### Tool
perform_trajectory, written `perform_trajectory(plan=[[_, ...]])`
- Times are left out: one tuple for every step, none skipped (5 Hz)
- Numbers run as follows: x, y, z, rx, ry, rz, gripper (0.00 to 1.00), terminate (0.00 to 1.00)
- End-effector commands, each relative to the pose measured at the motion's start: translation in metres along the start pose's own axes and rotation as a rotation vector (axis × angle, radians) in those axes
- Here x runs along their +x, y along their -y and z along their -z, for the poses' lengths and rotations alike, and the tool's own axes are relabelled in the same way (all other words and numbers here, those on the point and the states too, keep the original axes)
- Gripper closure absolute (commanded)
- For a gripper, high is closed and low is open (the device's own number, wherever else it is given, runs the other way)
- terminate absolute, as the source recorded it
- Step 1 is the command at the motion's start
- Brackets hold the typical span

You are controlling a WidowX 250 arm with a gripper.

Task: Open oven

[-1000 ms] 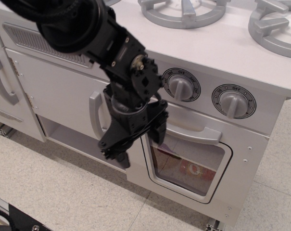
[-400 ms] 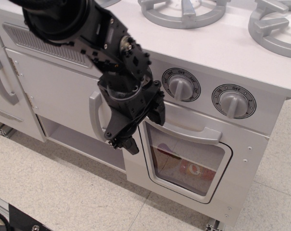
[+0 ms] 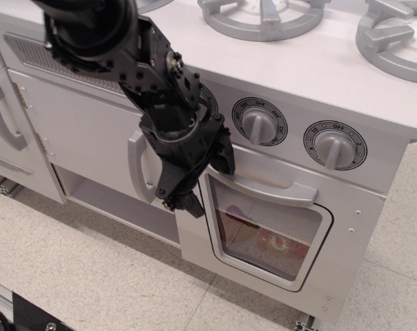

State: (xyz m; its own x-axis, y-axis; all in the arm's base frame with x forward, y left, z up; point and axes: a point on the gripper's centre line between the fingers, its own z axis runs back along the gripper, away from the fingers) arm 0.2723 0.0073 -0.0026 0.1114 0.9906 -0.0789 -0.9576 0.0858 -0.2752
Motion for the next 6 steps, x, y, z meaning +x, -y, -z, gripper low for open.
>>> perform_trajectory(plan=[[-0.003,0.015,-0.008,-0.056,-0.039,0.023,0.0,0.0],[-0.009,0.018,-0.005,-0.07,-0.016,0.01,0.0,0.0],[-0.01,0.02,0.006,-0.059,0.007,0.002,0.0,0.0],[-0.005,0.019,0.011,-0.05,0.025,-0.004,0.0,0.0],[-0.003,0.008,0.01,-0.035,0.02,0.013,0.0,0.0],[-0.002,-0.009,-0.003,-0.001,0.003,0.029,0.0,0.0]])
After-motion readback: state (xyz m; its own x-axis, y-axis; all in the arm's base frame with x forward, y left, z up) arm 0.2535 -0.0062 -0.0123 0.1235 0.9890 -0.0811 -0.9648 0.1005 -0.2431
